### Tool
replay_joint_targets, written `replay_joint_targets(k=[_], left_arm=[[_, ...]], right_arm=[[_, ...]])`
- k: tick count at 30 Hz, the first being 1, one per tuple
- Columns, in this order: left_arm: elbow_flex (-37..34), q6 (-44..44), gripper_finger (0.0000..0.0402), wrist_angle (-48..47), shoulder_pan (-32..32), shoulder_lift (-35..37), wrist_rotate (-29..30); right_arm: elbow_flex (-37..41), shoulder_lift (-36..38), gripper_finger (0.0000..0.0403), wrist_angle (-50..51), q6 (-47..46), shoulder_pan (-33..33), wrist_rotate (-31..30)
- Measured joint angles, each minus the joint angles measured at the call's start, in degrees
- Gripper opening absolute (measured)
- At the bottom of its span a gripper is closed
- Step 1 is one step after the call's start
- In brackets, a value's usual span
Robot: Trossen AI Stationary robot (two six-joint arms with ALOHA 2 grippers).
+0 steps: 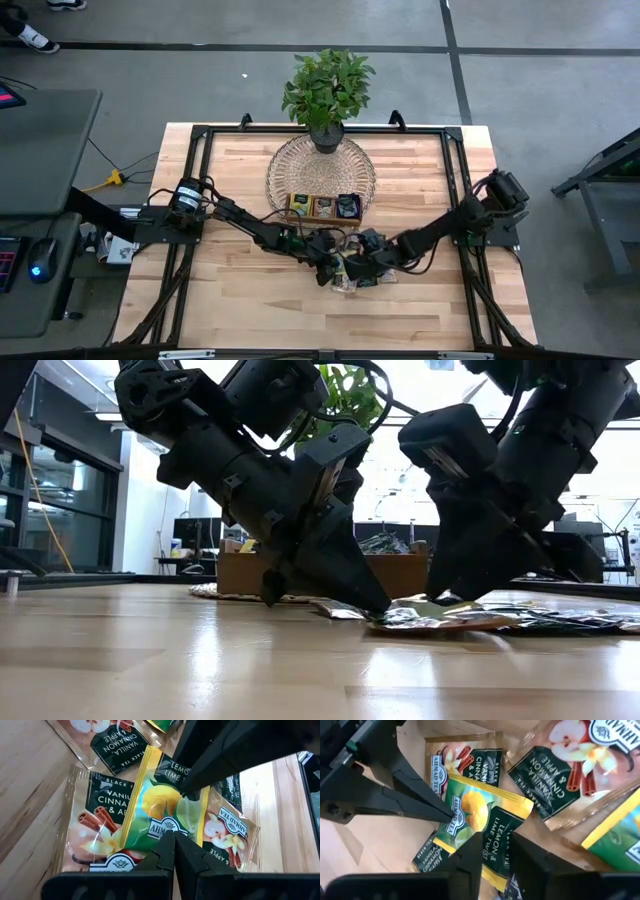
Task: Pick & Place Tea
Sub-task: Put the green tea bag into the left section of the wooden organizer
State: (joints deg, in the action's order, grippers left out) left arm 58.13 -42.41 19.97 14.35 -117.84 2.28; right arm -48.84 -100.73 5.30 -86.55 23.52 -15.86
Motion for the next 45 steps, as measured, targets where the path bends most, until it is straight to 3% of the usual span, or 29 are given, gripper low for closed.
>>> replay_joint_targets(k=[7, 18, 31, 35, 45], left_arm=[[0.0, 0.0, 0.0, 0.0, 0.0, 0.0, -0.2], [-0.1, 0.6, 0.0001, 0.9, -0.2, 0.1, -5.7], [-0.4, 1.3, 0.0001, -3.3, -0.6, 6.8, -9.3], [-0.3, 2.2, 0.0001, -3.9, -0.6, 8.6, -9.5], [-0.3, 4.9, 0.0001, -7.4, -1.8, 13.3, -9.1]], right_arm=[[0.0, 0.0, 0.0009, -1.5, 3.7, -0.7, 2.7], [0.0, 0.2, 0.0002, -2.1, 6.1, -0.6, 4.6], [-1.8, 1.9, 0.0001, 0.5, 12.1, -0.6, 5.5], [-5.2, 3.2, 0.0, 7.0, 16.3, -0.6, 6.8], [-20.6, 3.6, 0.0, 35.0, 29.5, -0.6, 5.6]])
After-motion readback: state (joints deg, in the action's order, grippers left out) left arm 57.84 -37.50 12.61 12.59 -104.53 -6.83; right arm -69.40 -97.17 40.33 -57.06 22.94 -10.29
